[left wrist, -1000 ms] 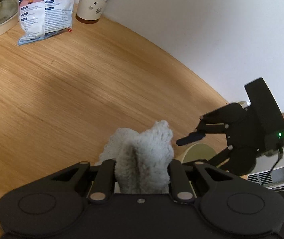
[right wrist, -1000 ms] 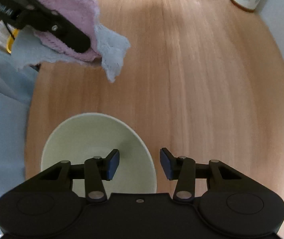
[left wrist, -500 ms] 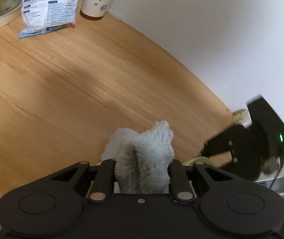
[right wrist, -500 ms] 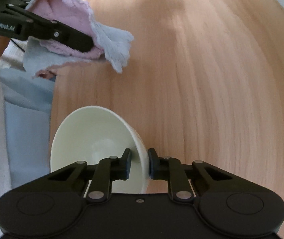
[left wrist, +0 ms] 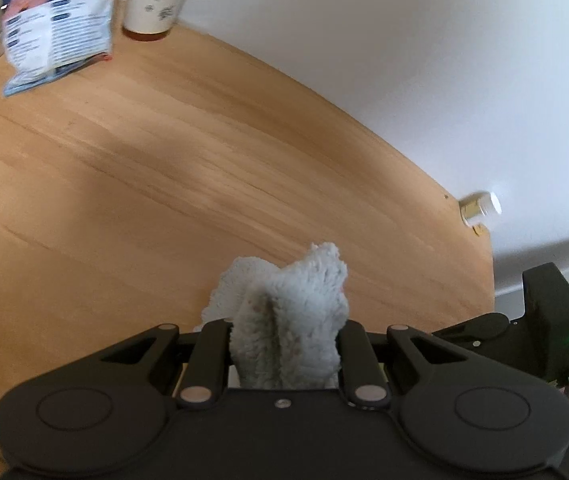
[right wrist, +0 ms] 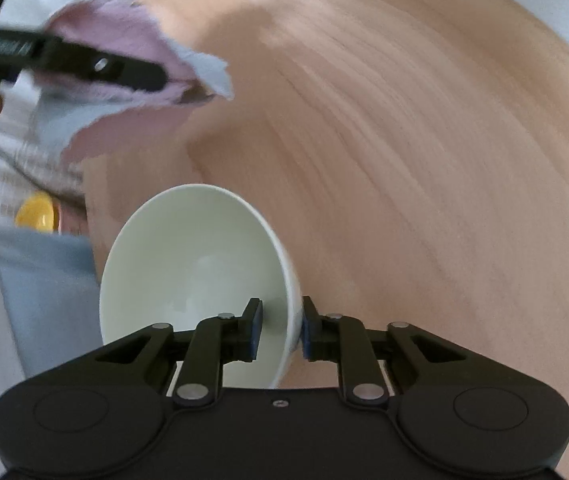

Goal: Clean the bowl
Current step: 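Lift the cloth off the bowl with the left gripper while the right turns the bowl, then rub the cloth along the bowl's outer wall again with the left gripper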

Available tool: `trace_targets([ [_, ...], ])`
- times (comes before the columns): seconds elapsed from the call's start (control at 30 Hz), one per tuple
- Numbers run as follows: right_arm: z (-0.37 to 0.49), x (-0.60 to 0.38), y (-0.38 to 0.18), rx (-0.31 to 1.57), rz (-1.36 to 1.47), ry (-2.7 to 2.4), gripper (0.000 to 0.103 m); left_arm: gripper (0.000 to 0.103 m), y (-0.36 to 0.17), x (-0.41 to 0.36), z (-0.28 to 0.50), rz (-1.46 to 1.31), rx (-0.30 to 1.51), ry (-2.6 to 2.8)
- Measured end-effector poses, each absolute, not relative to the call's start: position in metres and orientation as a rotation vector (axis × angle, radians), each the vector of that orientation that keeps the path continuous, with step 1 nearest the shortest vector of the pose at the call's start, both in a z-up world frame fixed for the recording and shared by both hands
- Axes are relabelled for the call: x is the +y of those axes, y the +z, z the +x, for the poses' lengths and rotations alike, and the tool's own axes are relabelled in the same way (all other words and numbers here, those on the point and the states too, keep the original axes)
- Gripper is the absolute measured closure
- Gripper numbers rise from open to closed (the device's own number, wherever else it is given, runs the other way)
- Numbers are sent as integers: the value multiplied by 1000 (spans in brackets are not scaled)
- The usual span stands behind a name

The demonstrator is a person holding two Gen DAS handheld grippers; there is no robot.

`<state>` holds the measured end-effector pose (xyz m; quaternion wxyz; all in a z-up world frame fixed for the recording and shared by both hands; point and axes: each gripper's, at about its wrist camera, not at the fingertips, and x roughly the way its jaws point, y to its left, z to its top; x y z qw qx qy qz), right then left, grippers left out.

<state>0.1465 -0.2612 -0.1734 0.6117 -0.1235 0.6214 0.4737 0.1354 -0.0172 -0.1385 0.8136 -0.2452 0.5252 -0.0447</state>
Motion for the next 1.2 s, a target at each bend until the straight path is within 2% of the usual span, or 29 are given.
trace_targets([
  [0.07, 139, -233, -165, 1424, -257, 1049, 79, 87, -140, -22, 138, -507, 1131, -124],
  [0.27, 144, -250, -151, 1400, -226, 957, 74, 87, -138, -31, 146, -458, 1142, -211],
  [0.5, 118, -260, -144, 1386, -108, 786, 75, 87, -146, -37, 161, -350, 1174, -320],
  [0.77, 98, -268, -128, 1367, 47, 575, 86, 87, -147, -36, 175, -335, 1183, -396],
  [0.87, 91, -261, -123, 1321, 47, 530, 91, 87, -143, -35, 176, -328, 1175, -420],
  [1.2, 65, -209, -116, 1073, -221, 434, 90, 88, -119, -31, 174, -473, 1118, -543],
])
